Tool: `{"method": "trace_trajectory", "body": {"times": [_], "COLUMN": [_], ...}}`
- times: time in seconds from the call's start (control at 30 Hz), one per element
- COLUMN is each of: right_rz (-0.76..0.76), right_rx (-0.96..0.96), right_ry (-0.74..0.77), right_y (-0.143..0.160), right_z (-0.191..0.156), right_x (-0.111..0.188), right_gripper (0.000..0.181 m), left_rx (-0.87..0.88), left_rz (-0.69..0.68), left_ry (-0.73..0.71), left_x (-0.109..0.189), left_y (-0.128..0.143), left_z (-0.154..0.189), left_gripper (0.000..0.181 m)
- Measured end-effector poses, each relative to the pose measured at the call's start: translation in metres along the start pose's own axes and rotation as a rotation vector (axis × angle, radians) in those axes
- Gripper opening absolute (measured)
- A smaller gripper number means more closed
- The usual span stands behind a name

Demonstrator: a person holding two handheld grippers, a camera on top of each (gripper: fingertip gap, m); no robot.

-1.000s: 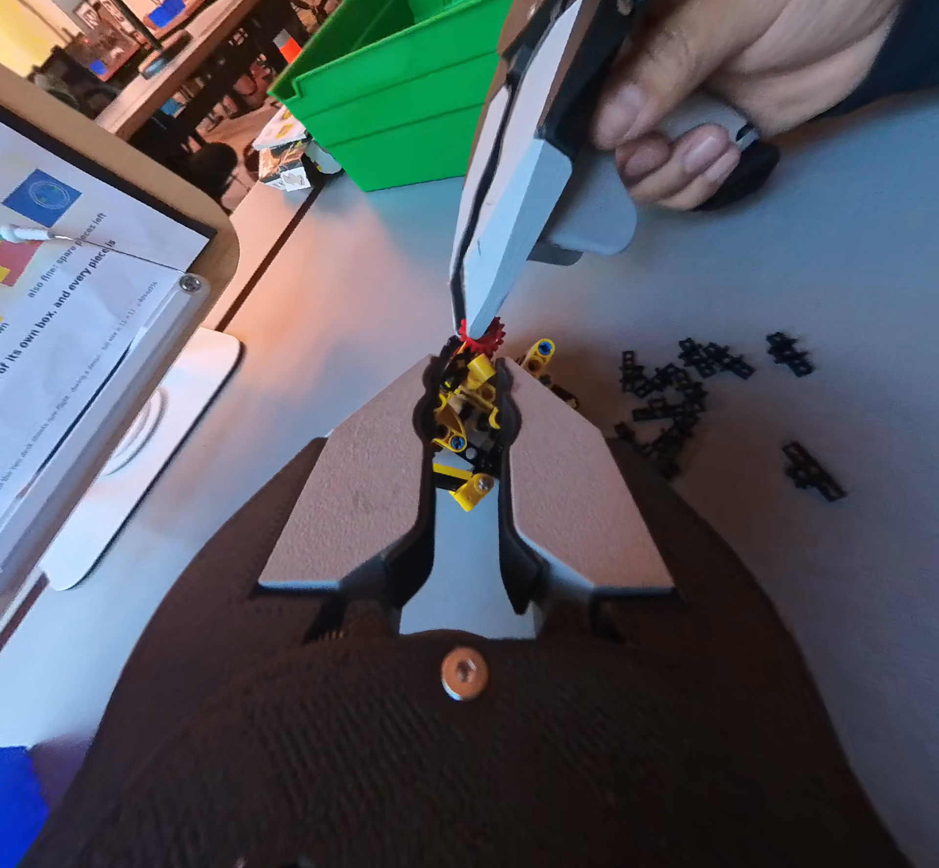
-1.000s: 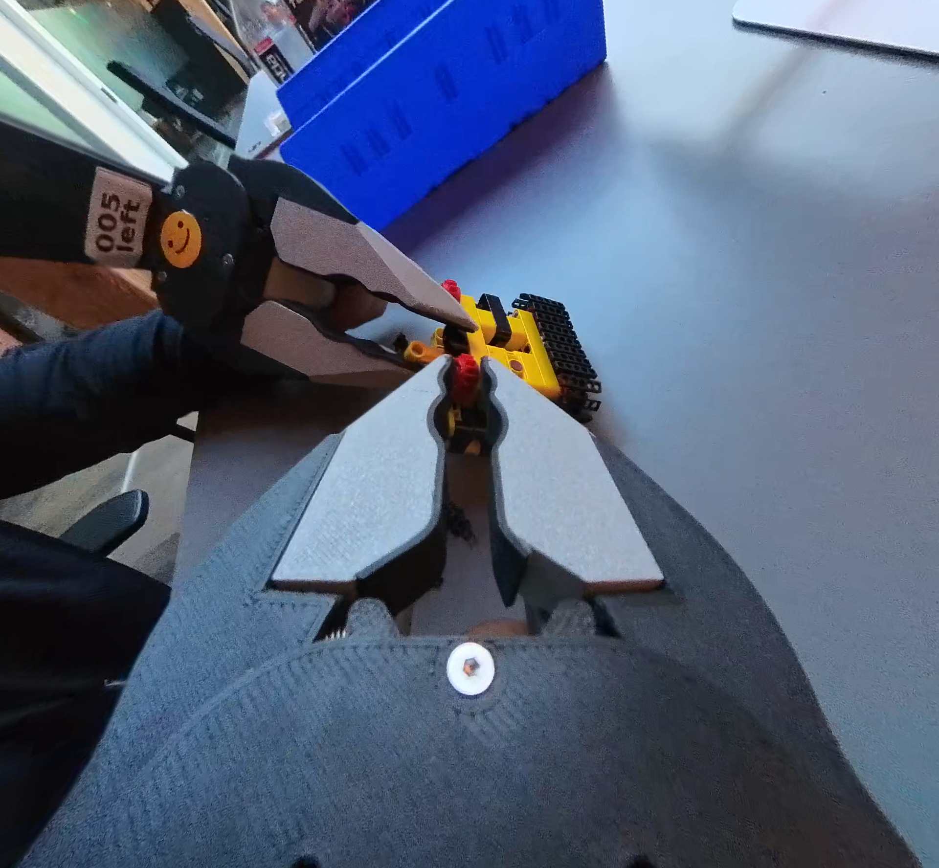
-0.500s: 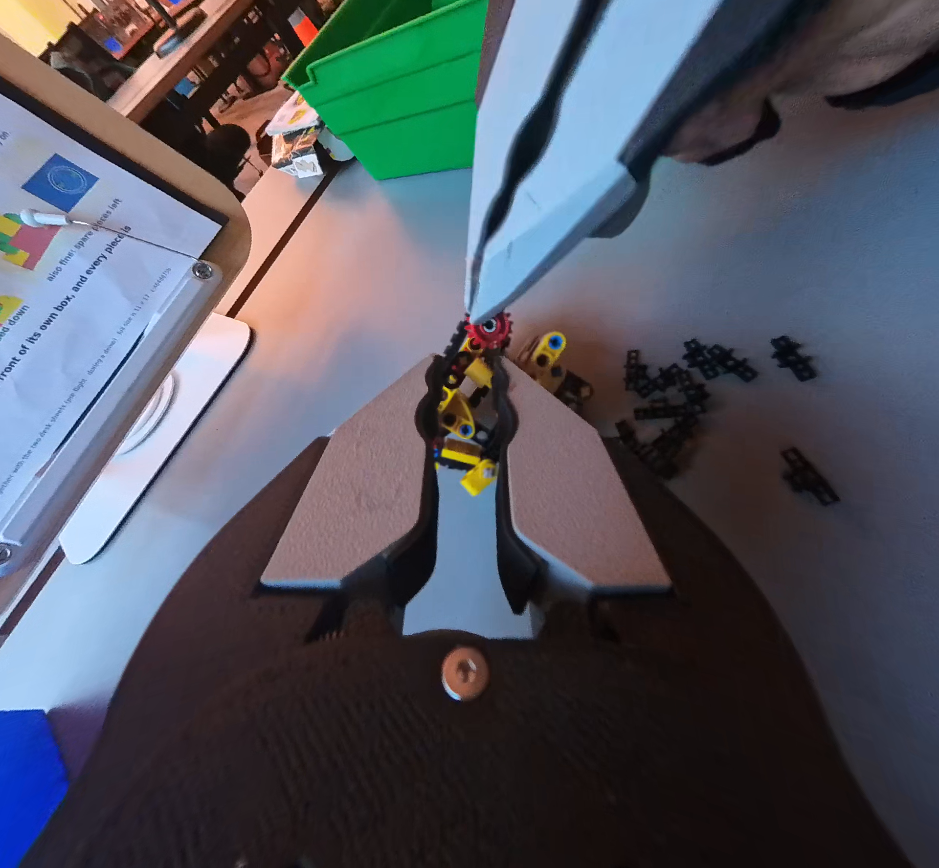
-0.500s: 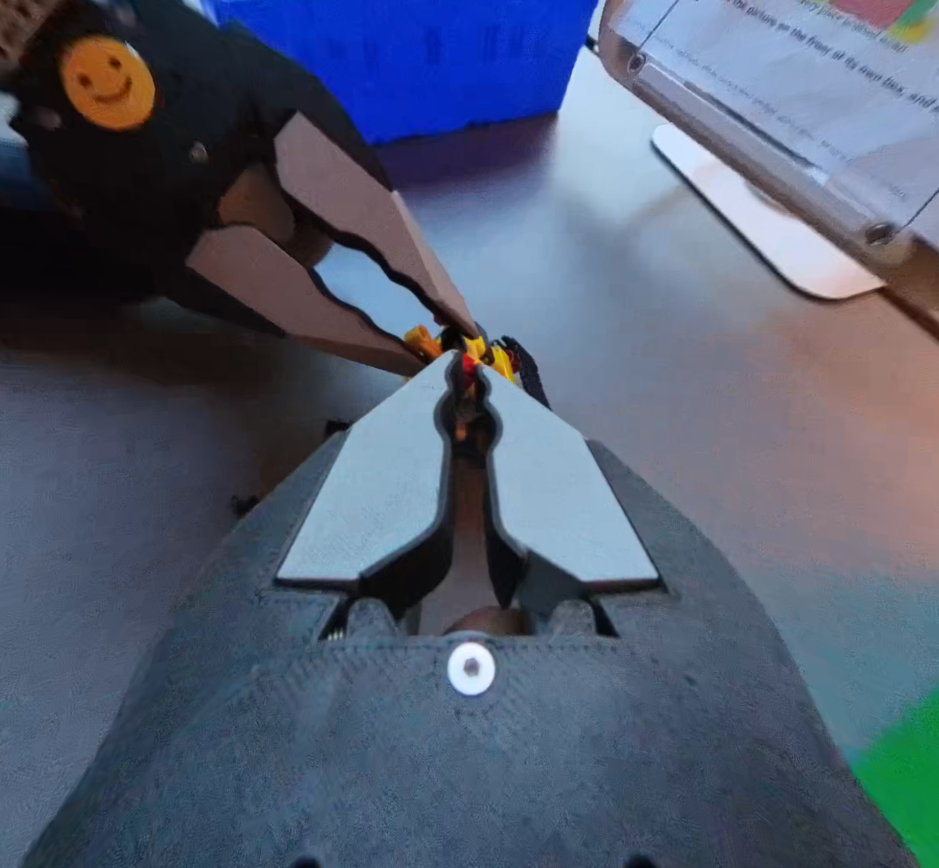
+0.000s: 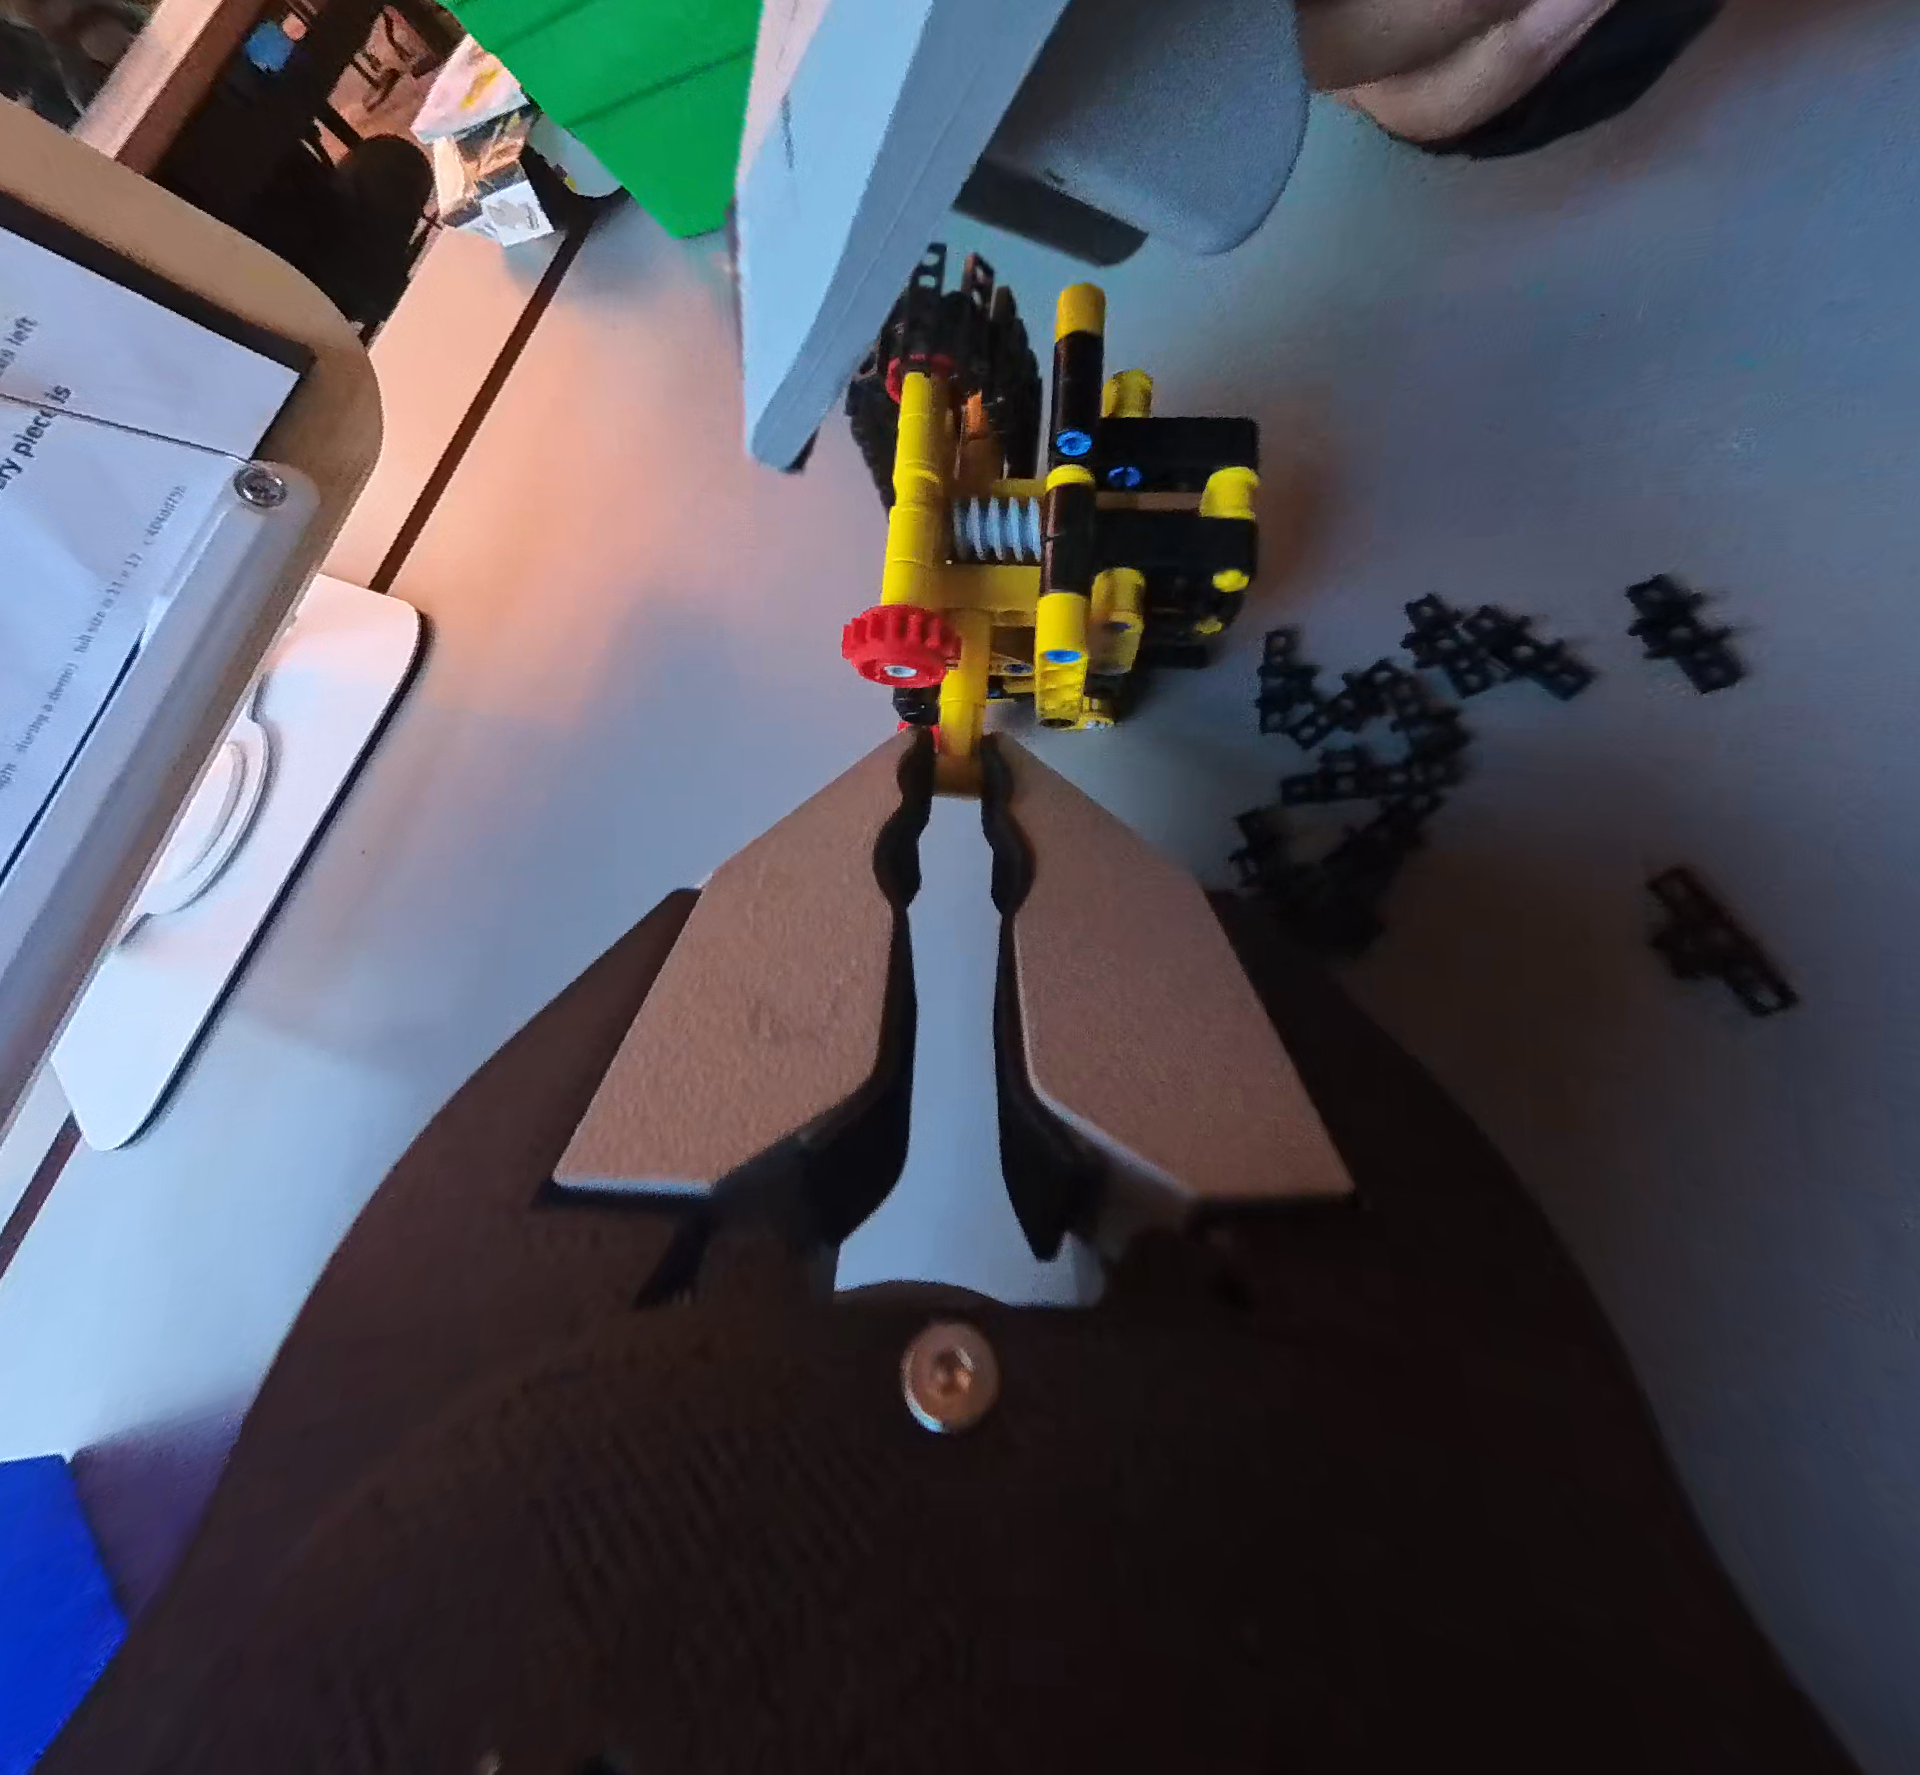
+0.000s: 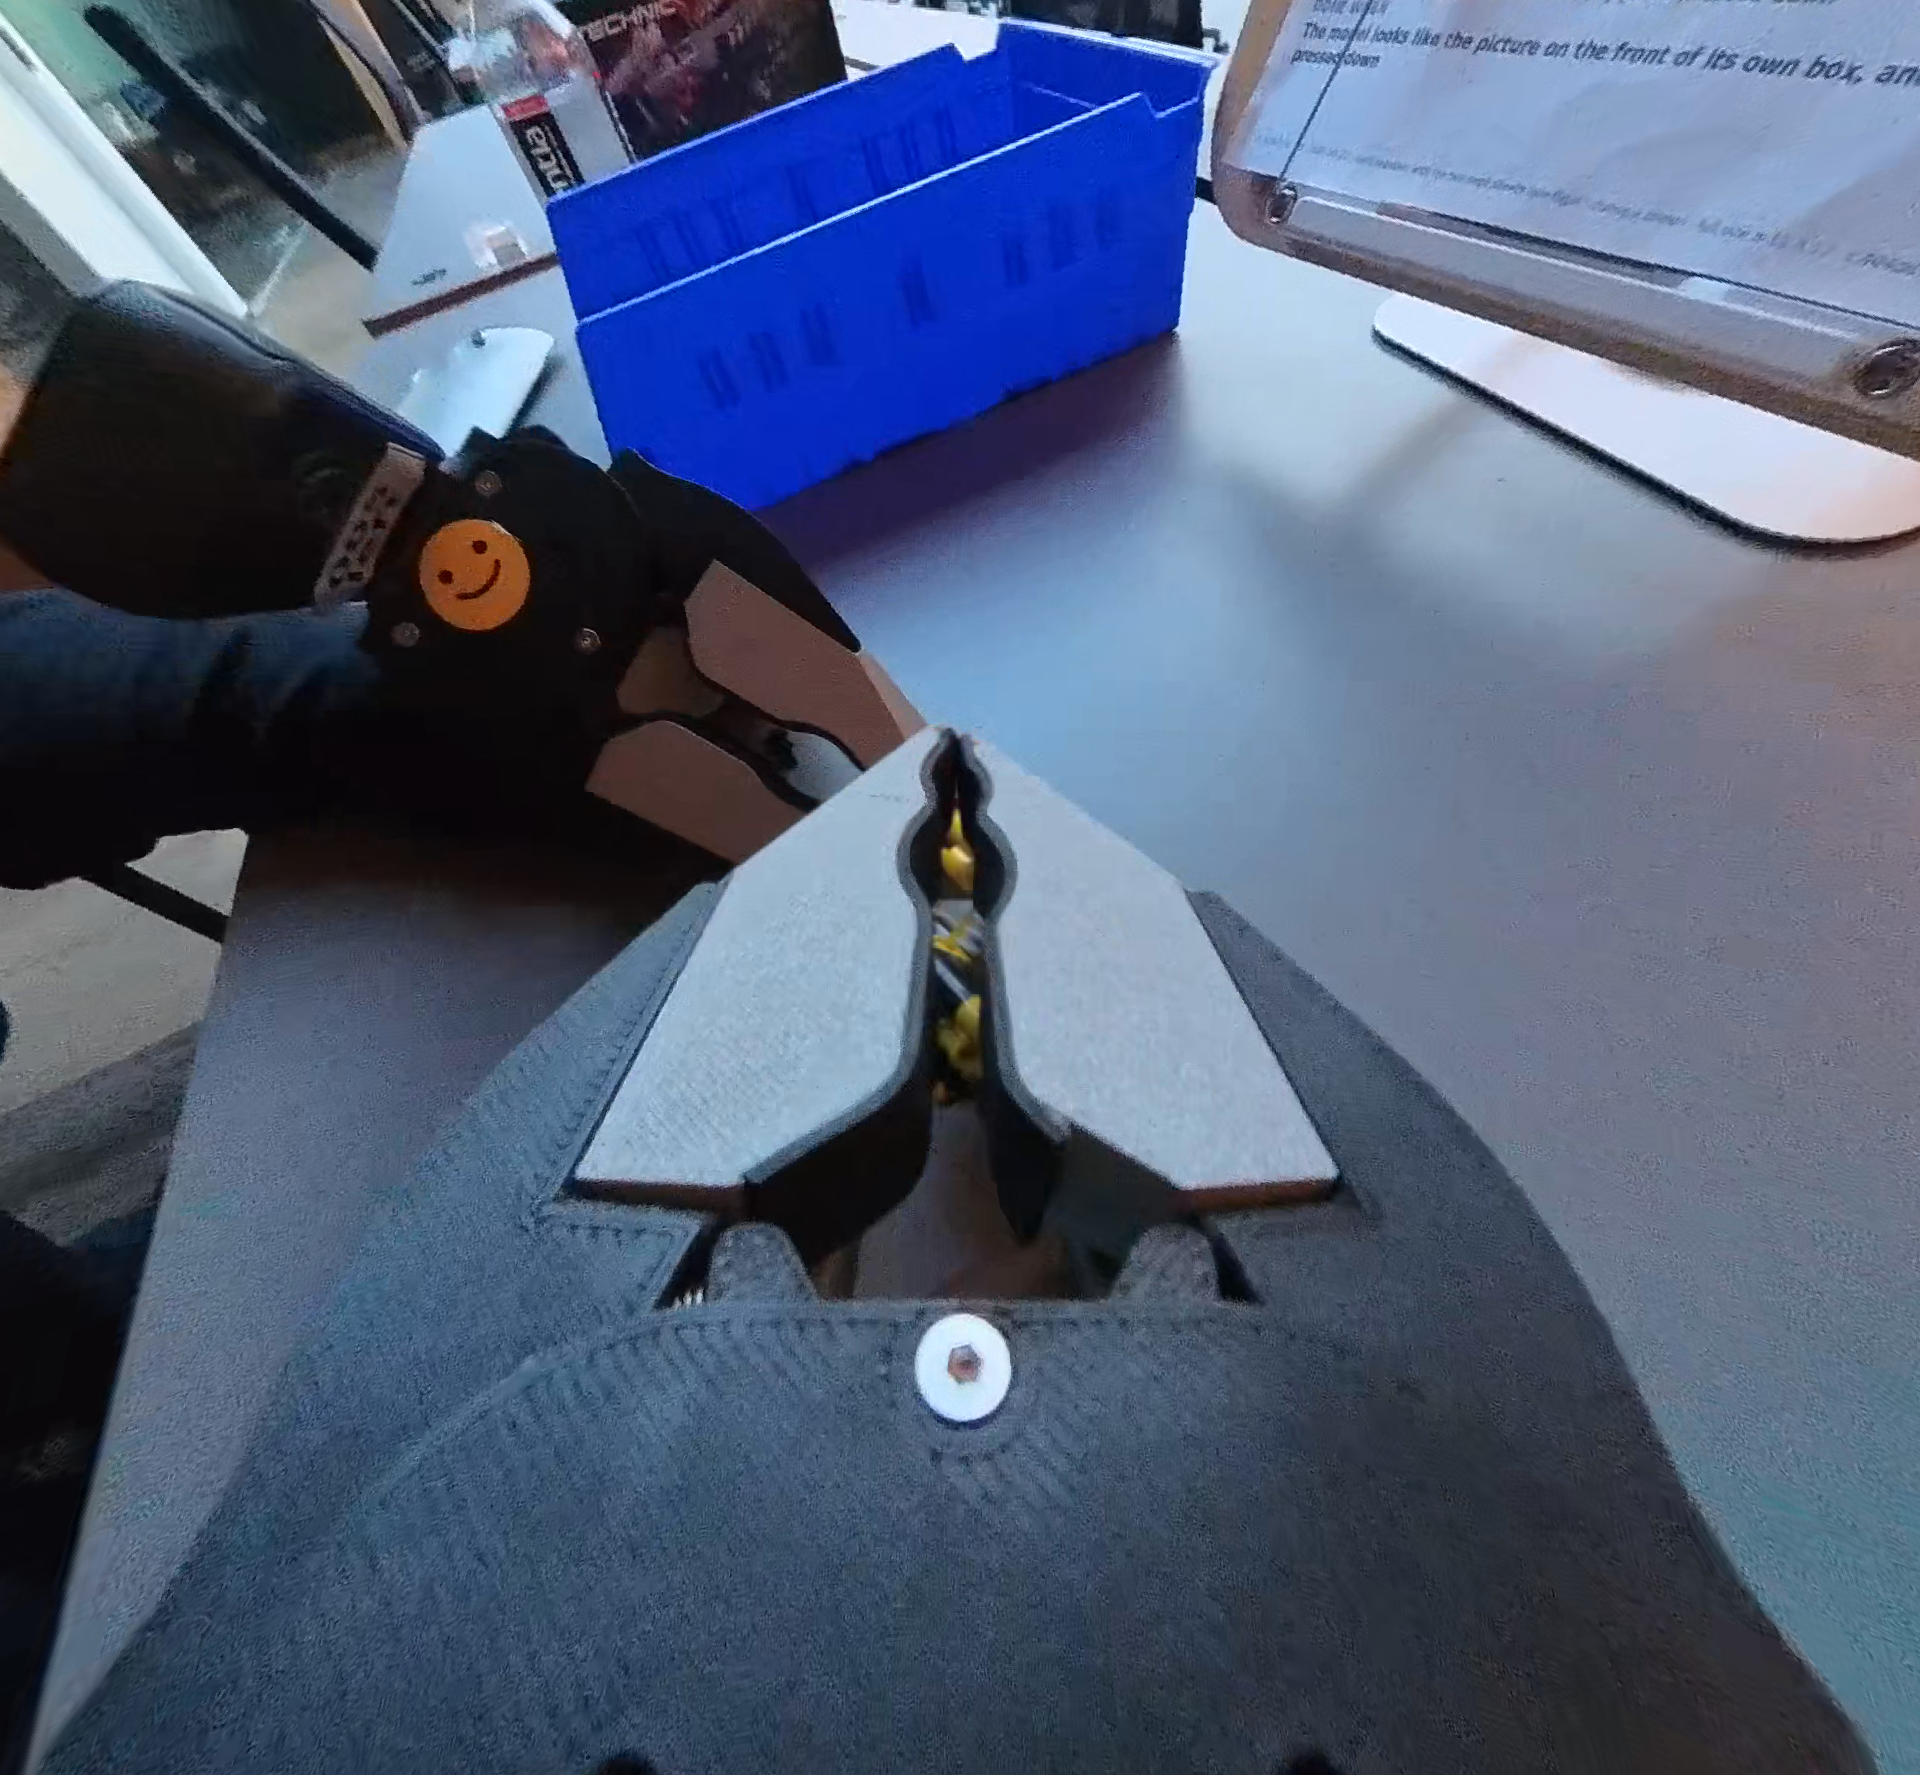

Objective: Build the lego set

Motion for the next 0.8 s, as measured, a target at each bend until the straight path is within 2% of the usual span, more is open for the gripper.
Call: {"method": "trace_trajectory", "body": {"times": [0.07,0.13,0.3,0.43,0.67,0.8], "right_rz": [-0.023,-0.055,-0.066,-0.001,0.206,0.151], "right_rx": [0.06,0.129,0.204,0.084,-0.157,-0.145], "right_ry": [0.039,0.092,0.153,0.057,-0.177,-0.211], "right_y": [0.0,0.0,-0.006,-0.013,-0.037,-0.032], "right_z": [0.002,0.004,0.003,0.001,-0.009,-0.011], "right_x": [0.004,0.008,0.02,0.027,0.045,0.046], "right_gripper": [0.0,0.008,0.017,0.02,0.032,0.046], "left_rx": [-0.006,-0.016,0.03,0.119,0.262,0.39], "left_rz": [0.0,0.007,0.045,0.082,0.121,0.159], "left_ry": [-0.005,-0.014,0.054,0.087,0.182,0.266], "left_x": [0.0,0.001,0.005,0.01,0.018,0.023], "left_y": [0.0,-0.001,-0.005,-0.009,-0.012,-0.015], "left_z": [0.0,0.0,0.004,0.001,0.001,-0.001], "left_gripper": [0.006,0.005,0.006,0.005,0.005,0.005]}}
Point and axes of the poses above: each gripper's, where its closed fingertips meet, x back along the fingers, y out of its underside, z = x × y across the jaws, the point moved 4 cm from there along x, back along the fingers, and after that the axes turned 4 degrees about -y, right-handed, at the moved point
